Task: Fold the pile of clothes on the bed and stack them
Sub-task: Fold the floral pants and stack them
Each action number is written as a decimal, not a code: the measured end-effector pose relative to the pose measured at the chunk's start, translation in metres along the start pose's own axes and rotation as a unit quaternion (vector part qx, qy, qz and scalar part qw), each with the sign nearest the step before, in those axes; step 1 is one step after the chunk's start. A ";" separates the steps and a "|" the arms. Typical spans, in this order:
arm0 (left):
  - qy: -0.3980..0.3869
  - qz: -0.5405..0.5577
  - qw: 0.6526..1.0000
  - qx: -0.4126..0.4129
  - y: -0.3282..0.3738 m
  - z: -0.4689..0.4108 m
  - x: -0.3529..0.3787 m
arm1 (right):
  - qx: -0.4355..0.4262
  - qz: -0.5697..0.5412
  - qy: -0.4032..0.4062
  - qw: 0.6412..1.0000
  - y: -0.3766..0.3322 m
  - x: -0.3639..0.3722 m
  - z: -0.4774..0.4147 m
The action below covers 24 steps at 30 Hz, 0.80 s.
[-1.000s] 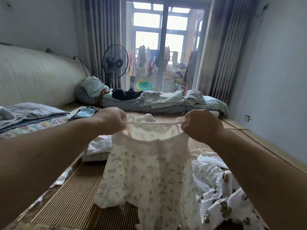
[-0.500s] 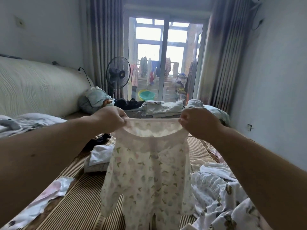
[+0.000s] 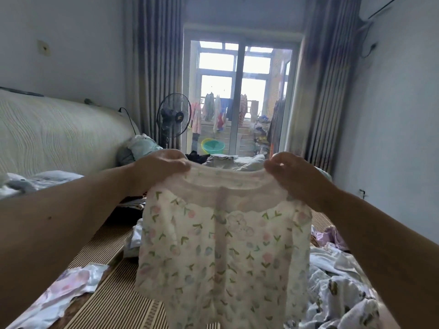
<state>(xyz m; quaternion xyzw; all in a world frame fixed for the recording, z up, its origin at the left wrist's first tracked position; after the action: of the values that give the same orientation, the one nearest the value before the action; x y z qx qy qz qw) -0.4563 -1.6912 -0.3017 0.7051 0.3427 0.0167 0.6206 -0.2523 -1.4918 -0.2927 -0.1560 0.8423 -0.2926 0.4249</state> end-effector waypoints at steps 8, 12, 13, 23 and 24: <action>-0.019 -0.502 0.865 -0.008 -0.010 0.004 -0.015 | 0.005 0.225 -0.159 0.961 0.020 0.010 0.012; 0.059 -0.498 0.864 -0.039 -0.032 0.015 -0.040 | 0.049 0.181 -0.137 0.973 0.050 0.010 0.021; 0.074 -0.444 0.892 -0.048 -0.039 0.019 -0.047 | 0.054 0.119 -0.114 0.985 0.056 0.010 0.025; 0.084 -0.192 0.974 -0.086 -0.113 0.043 -0.086 | 0.086 -0.161 -0.019 0.983 0.075 0.013 0.042; 0.081 -0.216 0.969 -0.088 -0.112 0.043 -0.089 | 0.092 -0.186 -0.033 0.978 0.073 0.013 0.041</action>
<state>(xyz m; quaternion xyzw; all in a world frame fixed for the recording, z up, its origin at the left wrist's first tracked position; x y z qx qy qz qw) -0.5563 -1.7738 -0.3751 0.5535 0.5329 -0.0309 0.6392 -0.2278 -1.4563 -0.3653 -0.2799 0.7538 -0.4371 0.4030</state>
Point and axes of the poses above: each hand's wrist, its own z-axis away from the middle knuckle, its own x-axis out of the palm, y = z × x, the point moved 3 cm from there along -z, towards the middle knuckle, and after that the axes turned 7 degrees about -y, right-handed, at the moved point
